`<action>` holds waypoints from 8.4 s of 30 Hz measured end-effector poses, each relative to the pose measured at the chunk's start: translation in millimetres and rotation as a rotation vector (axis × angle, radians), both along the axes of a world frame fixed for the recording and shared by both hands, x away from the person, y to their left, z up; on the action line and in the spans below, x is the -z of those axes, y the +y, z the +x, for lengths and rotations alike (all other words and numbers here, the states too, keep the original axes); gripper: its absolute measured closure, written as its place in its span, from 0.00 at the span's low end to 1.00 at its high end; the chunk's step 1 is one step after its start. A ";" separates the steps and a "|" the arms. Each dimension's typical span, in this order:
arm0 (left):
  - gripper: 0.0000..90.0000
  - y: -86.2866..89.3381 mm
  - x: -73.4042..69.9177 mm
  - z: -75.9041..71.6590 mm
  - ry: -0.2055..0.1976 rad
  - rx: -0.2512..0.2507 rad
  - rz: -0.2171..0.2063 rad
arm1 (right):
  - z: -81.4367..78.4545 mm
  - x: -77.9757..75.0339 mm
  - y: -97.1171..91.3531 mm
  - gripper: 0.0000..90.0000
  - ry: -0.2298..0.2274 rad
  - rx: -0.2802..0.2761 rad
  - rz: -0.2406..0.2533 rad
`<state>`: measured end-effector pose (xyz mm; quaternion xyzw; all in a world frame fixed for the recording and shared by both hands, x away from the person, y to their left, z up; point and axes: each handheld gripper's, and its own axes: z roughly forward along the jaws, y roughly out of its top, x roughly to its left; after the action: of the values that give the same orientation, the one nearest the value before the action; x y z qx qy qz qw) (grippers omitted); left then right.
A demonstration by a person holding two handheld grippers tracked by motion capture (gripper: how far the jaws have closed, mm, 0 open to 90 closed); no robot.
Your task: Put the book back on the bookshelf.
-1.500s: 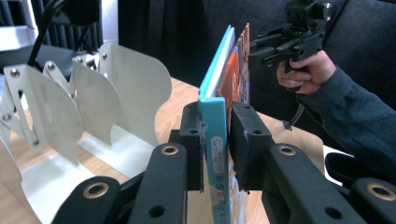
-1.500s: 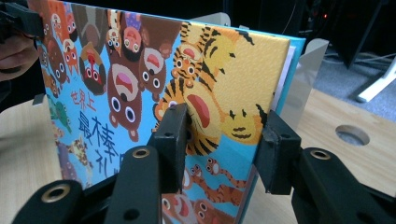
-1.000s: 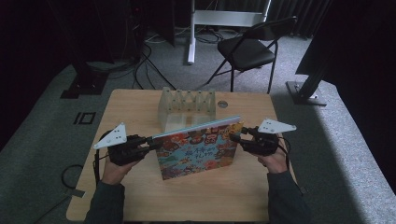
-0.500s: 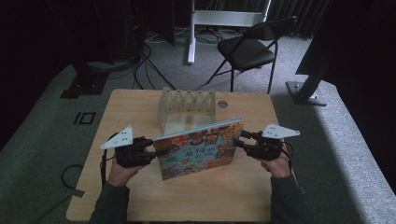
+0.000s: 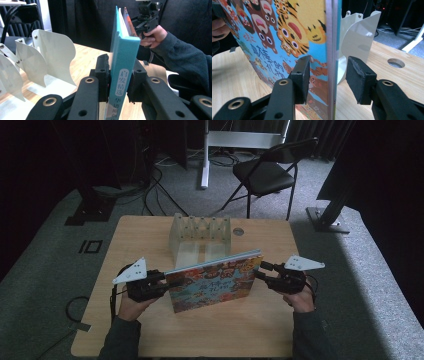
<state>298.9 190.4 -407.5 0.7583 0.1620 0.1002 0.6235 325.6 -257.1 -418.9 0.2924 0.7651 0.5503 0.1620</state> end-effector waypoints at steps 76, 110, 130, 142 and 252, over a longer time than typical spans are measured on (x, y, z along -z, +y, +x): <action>0.84 -46.2 12.3 -5.1 -0.130 -0.012 -0.101 | -3.7 56.5 -22.8 0.57 0.109 0.142 -0.111; 0.84 -48.2 13.4 -6.1 -0.136 -0.010 -0.090 | -3.8 102.2 -35.2 0.57 0.189 0.232 -0.237; 0.89 -49.9 12.7 -9.3 -0.160 -0.023 -0.065 | 2.4 117.1 -31.4 0.52 0.187 0.259 -0.310; 0.89 -51.5 13.1 -13.0 -0.172 -0.035 -0.064 | 4.9 122.1 -28.6 0.46 0.197 0.264 -0.334; 0.89 -17.2 13.5 -46.4 -0.163 -0.263 -0.066 | 8.8 133.7 -33.8 0.27 0.225 0.275 -0.312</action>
<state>252.5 173.2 -421.0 0.6992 0.2121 0.2366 0.6404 334.4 -290.9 -552.5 0.4247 0.8072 0.3621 0.1921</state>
